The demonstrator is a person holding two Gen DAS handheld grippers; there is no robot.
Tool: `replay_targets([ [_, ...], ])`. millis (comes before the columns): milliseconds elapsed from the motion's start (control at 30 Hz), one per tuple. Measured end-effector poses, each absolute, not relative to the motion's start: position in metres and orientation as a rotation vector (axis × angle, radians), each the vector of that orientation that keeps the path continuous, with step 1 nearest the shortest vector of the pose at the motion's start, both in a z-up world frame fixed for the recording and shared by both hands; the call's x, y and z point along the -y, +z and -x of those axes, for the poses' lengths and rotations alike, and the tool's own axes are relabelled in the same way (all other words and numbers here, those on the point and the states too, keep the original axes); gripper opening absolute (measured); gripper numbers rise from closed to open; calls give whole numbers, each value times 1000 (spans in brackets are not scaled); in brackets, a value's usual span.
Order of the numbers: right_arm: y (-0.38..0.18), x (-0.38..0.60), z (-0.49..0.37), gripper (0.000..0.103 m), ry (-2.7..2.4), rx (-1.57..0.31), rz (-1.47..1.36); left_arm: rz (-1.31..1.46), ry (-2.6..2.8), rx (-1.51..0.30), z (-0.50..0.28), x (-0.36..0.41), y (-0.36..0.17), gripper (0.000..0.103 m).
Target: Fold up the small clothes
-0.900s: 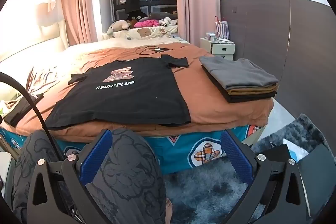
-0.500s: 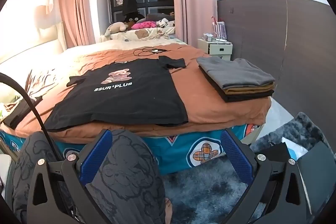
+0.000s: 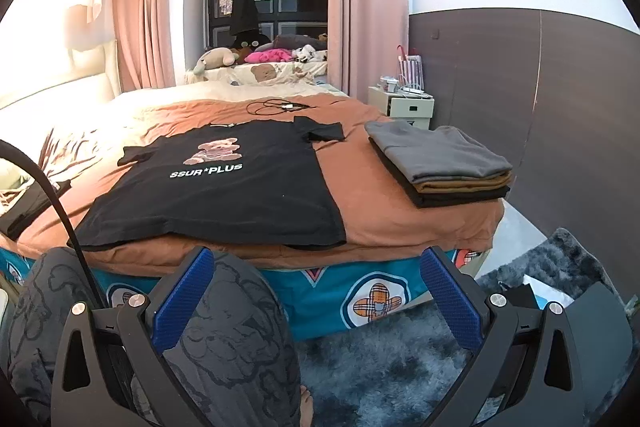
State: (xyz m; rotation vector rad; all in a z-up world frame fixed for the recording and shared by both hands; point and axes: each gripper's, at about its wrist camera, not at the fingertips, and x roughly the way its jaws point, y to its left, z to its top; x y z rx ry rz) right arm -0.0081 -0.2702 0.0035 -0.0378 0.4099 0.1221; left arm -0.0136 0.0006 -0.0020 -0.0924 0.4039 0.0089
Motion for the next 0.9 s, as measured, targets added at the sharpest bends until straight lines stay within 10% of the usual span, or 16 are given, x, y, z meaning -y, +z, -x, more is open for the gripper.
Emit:
replay_targets([
  [900,2,274,10,103,110,-404,42,98,16,-401,18,-5,-2,103],
])
